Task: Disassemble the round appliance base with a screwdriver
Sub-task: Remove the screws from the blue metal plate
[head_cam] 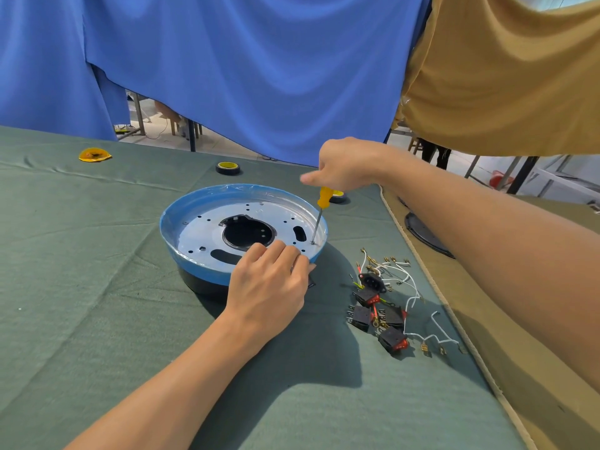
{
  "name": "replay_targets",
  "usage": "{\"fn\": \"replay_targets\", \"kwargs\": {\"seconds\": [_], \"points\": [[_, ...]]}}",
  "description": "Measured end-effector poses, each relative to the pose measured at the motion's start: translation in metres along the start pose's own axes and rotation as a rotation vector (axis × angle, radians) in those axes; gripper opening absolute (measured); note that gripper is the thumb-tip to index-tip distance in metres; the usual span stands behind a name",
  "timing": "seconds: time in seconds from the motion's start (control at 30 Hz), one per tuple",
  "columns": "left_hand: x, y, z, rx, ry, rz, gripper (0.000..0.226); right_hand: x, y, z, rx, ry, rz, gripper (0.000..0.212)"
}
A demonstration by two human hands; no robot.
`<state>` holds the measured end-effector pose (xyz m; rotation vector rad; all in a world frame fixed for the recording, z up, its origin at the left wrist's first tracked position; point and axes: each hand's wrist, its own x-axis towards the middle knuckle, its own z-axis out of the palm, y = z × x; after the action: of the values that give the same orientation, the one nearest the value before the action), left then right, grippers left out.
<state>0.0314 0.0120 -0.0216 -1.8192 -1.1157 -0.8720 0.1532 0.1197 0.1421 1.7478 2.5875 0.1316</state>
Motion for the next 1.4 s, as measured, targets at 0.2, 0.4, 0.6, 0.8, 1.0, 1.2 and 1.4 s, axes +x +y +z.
{"fn": "replay_targets", "kwargs": {"seconds": [0.2,0.4,0.6,0.8,1.0,1.2,1.4], "points": [[0.0008,-0.0002,-0.0012,0.002,-0.003,0.0,0.031,-0.002,-0.0017,0.0004,0.13,-0.046,0.031,0.031],[0.001,0.0003,-0.0019,-0.005,-0.017,-0.004,0.028,-0.0022,0.0026,0.0049,0.139,0.047,0.044,0.041],[0.0009,0.0004,-0.0019,-0.006,0.003,-0.007,0.03,-0.0031,0.0038,0.0008,0.181,-0.037,0.056,0.042],[0.0006,0.0004,-0.0009,-0.006,0.013,-0.004,0.031,-0.0063,0.0018,0.0059,0.178,0.073,0.053,0.037],[0.0005,0.0003,-0.0007,-0.001,0.013,-0.006,0.031,-0.0054,0.0001,0.0061,0.187,0.024,0.071,0.048],[0.0,0.0004,-0.001,-0.01,0.007,-0.006,0.031,-0.0077,-0.0005,0.0056,0.19,0.06,0.059,0.033],[0.0001,0.0002,-0.0005,-0.013,0.004,-0.008,0.03,-0.0065,-0.0013,0.0072,0.188,0.084,0.082,0.052]]}}
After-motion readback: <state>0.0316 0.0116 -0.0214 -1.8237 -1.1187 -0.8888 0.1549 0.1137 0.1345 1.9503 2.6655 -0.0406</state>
